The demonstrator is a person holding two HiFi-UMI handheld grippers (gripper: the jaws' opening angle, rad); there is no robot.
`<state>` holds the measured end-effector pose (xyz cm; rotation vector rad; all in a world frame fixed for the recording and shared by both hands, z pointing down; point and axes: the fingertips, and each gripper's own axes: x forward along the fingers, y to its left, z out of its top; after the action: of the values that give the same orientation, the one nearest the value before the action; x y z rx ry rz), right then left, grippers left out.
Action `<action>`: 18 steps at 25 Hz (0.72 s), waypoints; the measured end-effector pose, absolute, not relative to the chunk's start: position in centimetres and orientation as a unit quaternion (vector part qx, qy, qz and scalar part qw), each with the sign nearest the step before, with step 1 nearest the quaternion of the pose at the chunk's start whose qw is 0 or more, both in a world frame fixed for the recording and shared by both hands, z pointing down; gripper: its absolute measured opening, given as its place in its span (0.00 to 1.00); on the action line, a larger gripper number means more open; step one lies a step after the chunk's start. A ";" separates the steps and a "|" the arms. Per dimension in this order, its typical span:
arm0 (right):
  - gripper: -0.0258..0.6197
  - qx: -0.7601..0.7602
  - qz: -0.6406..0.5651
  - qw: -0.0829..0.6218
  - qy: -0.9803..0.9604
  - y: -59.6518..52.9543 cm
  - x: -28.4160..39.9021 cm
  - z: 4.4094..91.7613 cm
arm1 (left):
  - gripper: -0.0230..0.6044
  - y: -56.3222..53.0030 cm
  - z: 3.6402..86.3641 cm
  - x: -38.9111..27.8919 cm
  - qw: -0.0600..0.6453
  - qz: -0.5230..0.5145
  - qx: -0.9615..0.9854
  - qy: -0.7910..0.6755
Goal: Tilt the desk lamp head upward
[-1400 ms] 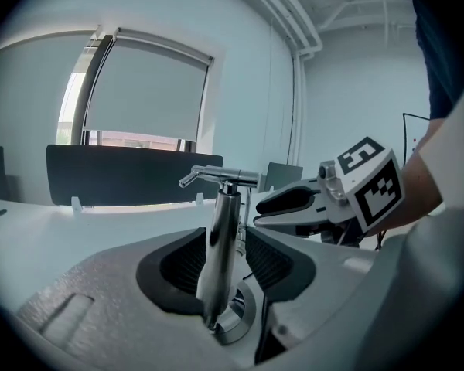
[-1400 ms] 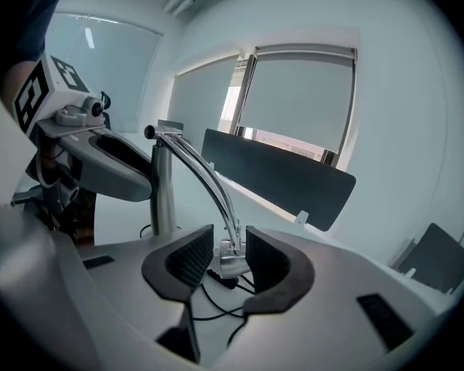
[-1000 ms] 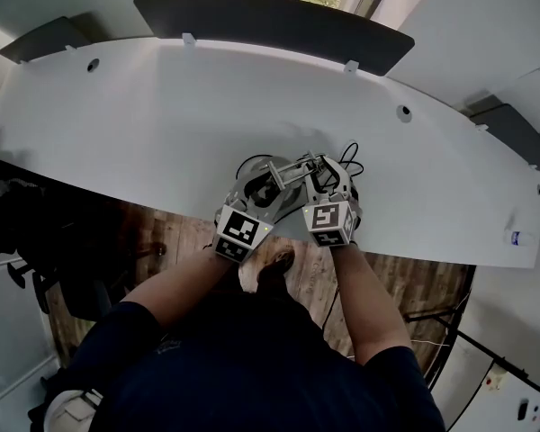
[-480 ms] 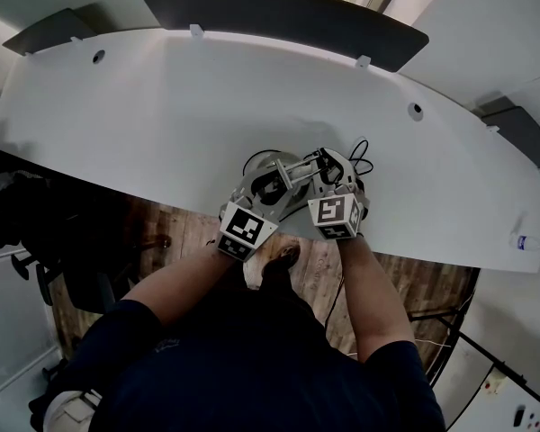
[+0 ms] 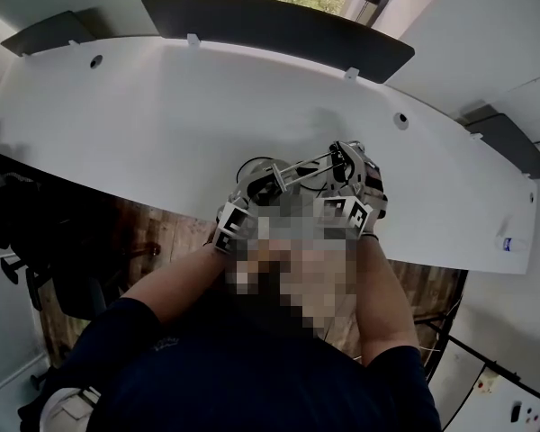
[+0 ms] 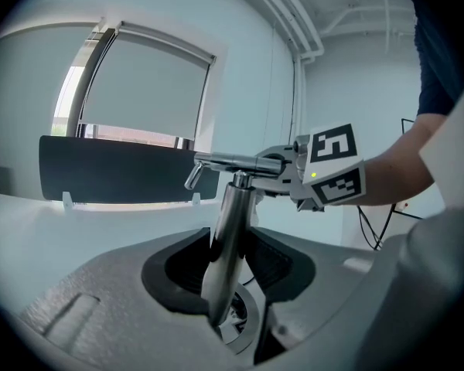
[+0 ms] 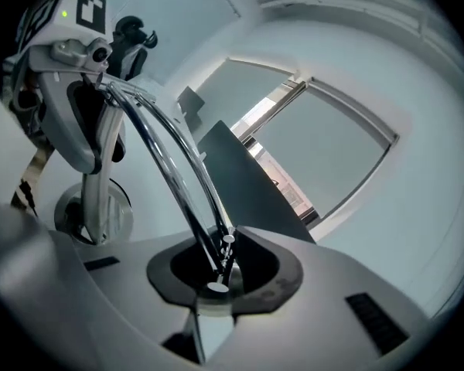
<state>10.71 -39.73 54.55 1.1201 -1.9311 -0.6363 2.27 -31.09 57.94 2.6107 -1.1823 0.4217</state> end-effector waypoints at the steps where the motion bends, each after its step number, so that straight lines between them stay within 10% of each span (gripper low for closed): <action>1: 0.14 0.441 -0.269 0.409 -0.752 -39.7 10.9 54.0 | 0.26 -31.0 58.0 2.3 0.126 0.144 0.895 -0.404; 18: 0.18 0.407 -0.481 0.515 -0.581 -38.1 9.3 44.7 | 0.26 -30.8 58.2 2.3 0.131 0.157 0.899 -0.388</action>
<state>9.35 -38.06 44.73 0.9773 -1.3962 -1.1545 2.32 -30.79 58.24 2.6093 -1.1255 0.4550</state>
